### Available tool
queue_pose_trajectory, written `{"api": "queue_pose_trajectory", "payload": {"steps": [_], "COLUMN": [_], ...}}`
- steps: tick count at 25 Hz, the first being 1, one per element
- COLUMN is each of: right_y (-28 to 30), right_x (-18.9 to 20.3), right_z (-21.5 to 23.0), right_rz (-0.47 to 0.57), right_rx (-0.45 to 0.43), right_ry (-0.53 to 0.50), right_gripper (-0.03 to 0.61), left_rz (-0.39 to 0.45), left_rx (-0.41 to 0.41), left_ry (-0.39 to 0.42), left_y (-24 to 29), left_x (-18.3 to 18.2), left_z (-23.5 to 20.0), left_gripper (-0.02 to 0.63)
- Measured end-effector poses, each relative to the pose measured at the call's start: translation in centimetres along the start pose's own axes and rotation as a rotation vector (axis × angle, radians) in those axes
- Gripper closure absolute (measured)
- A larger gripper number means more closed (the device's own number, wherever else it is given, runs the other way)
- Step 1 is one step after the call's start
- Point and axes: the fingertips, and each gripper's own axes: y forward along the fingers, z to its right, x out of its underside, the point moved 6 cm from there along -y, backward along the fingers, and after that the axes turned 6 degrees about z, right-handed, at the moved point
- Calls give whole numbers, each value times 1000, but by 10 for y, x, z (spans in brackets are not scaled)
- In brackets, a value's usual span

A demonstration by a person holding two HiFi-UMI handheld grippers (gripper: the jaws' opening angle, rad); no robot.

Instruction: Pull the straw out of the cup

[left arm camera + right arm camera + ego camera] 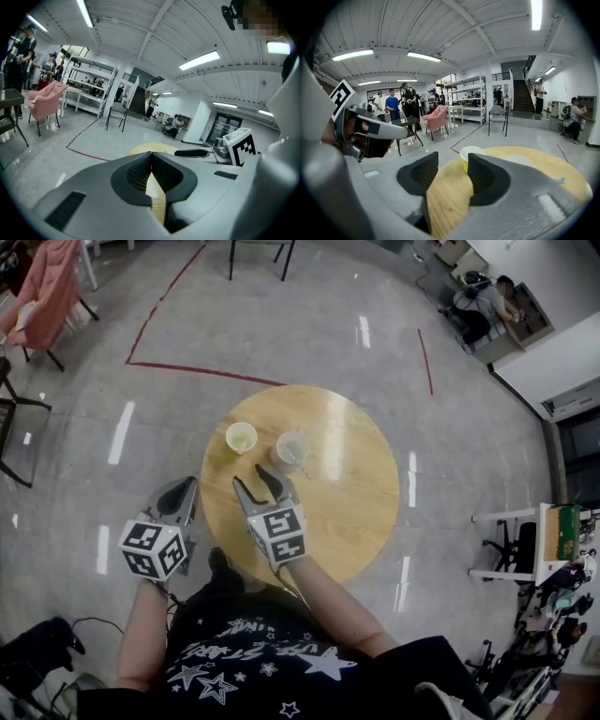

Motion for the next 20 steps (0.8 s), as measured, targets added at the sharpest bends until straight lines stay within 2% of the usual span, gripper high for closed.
{"api": "queue_pose_trajectory", "payload": {"steps": [10, 16, 20], "right_y": [43, 63, 76], "right_x": [-1, 5, 6], "right_z": [11, 10, 9], "right_rz": [-12, -62, -70], "right_rx": [91, 127, 130], "right_ry": [-24, -108, -108], "right_gripper": [391, 393, 394], "left_rz": [-27, -48, -57], "left_rx": [20, 23, 17], "left_ry": [-8, -10, -14], "left_y": [19, 18, 15], "left_x": [-7, -3, -4], "left_z": [-39, -57, -72], "left_gripper": [607, 607, 607]}}
